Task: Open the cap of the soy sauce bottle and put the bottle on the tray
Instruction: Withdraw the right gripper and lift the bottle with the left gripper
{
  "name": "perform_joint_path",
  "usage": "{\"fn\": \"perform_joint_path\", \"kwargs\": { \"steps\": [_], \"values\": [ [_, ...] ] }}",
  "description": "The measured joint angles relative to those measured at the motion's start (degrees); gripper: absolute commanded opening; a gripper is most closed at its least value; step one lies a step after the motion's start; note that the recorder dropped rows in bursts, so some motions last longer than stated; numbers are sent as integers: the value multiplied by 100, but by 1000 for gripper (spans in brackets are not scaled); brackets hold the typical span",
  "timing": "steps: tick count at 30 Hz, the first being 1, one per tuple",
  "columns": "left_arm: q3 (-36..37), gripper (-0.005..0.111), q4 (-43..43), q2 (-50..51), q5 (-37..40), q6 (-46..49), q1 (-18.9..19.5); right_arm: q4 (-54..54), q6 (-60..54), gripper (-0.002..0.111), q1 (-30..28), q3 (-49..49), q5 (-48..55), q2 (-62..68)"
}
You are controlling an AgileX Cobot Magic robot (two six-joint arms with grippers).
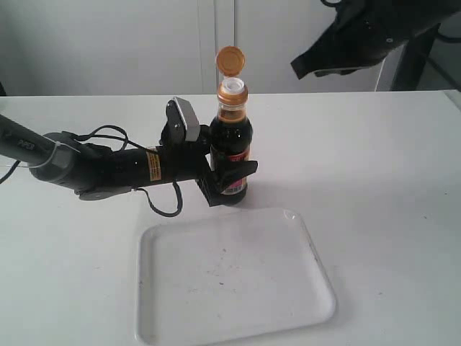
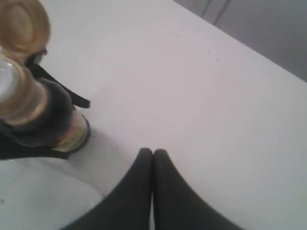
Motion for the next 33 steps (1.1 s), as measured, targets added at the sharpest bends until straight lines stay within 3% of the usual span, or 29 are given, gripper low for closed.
{"fn": "perform_joint_path", "kwargs": {
  "steps": [10,16,33],
  "values": [
    [0,0,0,-34,53,-61,0,-839,519,0,-624,163,391,-429],
    [11,0,87,-173,286,-175,0,-900,568,0,-1025,1039,-321,-1011],
    [151,0,221,-974,741,-964,0,-904,689,0,-1074,1891,-1004,-1399]
  ]
}}
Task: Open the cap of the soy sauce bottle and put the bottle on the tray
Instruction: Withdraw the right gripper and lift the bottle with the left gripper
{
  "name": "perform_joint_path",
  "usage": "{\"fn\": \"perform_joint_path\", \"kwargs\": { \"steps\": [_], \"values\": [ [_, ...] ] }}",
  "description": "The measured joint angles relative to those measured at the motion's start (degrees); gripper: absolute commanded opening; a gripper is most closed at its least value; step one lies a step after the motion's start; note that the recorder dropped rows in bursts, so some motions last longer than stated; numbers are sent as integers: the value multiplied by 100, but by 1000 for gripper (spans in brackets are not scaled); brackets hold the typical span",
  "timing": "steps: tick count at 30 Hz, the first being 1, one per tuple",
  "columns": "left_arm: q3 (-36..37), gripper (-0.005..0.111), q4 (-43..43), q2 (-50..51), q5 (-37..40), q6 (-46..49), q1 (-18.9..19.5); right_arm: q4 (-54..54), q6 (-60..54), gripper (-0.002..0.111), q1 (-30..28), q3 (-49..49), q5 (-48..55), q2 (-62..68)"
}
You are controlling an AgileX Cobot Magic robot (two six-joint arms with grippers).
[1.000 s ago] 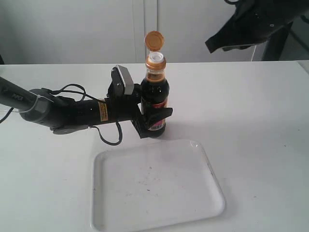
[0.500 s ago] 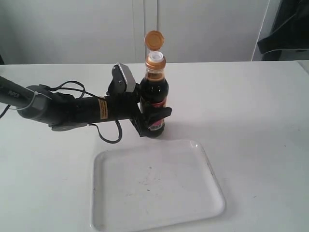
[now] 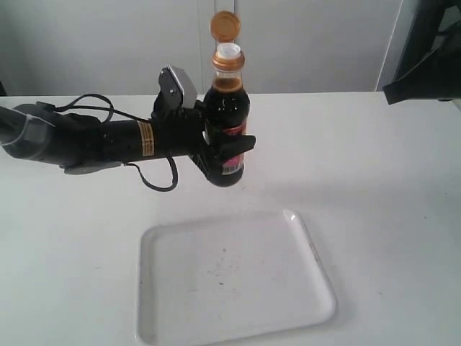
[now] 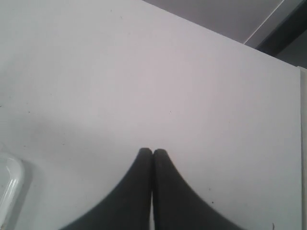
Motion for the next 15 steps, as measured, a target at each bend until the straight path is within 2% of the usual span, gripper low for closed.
{"fn": "perform_joint_path", "kwargs": {
  "steps": [15],
  "values": [
    [987,0,-42,-966,-10,27,0,0,0,0,0,52,-79,-9]
  ]
}}
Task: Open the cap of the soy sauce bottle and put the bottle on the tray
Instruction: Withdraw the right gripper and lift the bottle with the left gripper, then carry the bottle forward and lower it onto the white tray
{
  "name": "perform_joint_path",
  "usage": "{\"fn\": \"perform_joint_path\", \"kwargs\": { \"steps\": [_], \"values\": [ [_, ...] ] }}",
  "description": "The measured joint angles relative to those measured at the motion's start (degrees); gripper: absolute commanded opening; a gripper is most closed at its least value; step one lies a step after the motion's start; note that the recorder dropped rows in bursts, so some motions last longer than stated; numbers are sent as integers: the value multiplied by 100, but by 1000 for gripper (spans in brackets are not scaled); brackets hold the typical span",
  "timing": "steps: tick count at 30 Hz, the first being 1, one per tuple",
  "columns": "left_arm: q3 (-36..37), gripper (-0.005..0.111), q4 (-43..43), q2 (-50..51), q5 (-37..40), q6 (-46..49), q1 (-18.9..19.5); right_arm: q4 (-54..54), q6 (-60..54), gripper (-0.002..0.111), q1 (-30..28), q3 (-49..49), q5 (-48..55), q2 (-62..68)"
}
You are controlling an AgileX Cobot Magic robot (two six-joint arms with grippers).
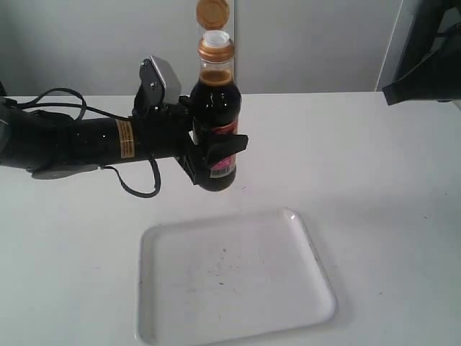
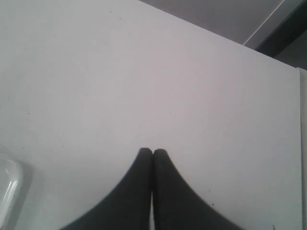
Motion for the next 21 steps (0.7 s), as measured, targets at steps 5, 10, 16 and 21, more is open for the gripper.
{"fn": "perform_joint_path", "kwargs": {
  "steps": [5,10,16,21],
  "values": [
    [301,0,0,-305,0,20,0,11,0,0,0,119,-170,0],
    [638,0,-9,-536,0,118,0,11,0,0,0,129,-270,0],
    [991,0,-65,-760,0,117,0,101,0,0,0,129,-318,0],
    [1230,0,-142,-896,0,128,0,179,0,0,0,129,-377,0]
  ]
}}
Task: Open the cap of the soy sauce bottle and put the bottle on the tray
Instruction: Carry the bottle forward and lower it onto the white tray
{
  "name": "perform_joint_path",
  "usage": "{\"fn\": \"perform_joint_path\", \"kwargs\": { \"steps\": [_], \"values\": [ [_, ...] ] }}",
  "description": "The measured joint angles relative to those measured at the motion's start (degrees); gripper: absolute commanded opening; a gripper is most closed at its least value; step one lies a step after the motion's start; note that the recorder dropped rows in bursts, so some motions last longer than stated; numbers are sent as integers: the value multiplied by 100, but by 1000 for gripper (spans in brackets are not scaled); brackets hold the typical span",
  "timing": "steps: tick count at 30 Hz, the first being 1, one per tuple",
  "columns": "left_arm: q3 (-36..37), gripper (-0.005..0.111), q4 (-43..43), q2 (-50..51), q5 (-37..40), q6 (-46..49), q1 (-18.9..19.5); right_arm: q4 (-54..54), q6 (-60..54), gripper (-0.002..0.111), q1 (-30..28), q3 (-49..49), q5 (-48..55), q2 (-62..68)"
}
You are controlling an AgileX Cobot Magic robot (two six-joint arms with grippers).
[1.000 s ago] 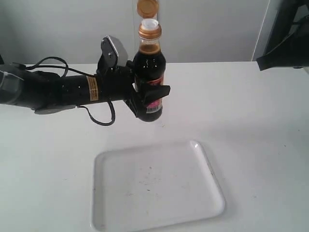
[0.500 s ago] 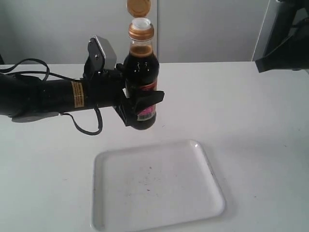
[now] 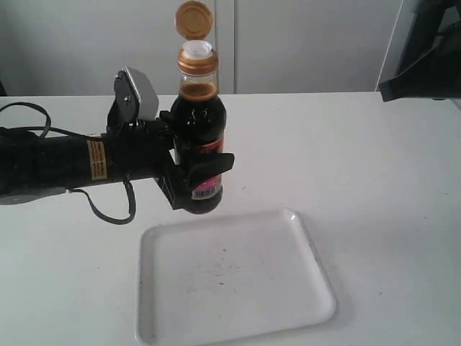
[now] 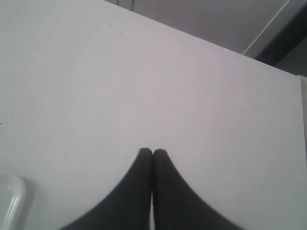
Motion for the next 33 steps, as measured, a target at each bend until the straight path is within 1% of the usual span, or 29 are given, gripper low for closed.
{"fn": "perform_joint_path", "kwargs": {
  "steps": [4,11,14,19,26,33],
  "values": [
    [164,0,-125,-36,27,75,-94,154,0,0,0,0,-24,0],
    [216,0,-428,-36,28,473,-671,415,0,0,0,0,-46,0],
    [216,0,-497,-36,16,558,-793,446,0,0,0,0,-58,0],
    [267,0,-629,22,6,623,-841,456,0,0,0,0,-69,0],
    [379,0,-897,380,27,754,-874,480,0,0,0,0,-69,0],
    [379,0,-1055,459,77,990,-1070,480,0,0,0,0,-69,0]
  ]
}}
